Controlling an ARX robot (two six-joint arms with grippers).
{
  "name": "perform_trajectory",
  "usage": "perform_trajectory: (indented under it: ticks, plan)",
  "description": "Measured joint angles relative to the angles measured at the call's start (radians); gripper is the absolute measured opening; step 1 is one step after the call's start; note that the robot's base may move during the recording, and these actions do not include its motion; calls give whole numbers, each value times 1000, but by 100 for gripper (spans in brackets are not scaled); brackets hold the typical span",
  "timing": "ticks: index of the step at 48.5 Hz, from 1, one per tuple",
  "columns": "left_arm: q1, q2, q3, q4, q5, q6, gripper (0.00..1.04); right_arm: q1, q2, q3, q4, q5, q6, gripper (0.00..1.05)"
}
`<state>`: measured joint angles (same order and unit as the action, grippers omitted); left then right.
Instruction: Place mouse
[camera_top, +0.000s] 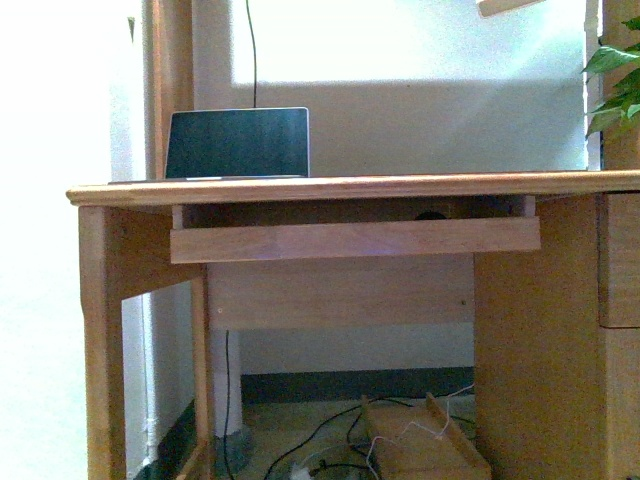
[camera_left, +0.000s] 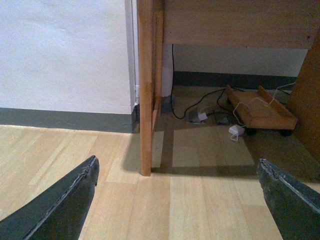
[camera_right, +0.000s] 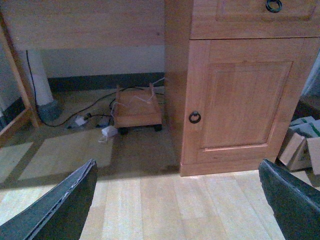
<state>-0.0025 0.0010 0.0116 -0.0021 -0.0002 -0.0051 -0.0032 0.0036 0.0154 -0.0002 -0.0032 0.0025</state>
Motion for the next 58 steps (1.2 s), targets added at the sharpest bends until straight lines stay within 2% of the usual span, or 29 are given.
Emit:
perform_trajectory:
  ticks: [58]
  plan:
    - [0, 0, 0, 0, 0, 0, 97, 0, 0, 0, 0, 0, 0, 97]
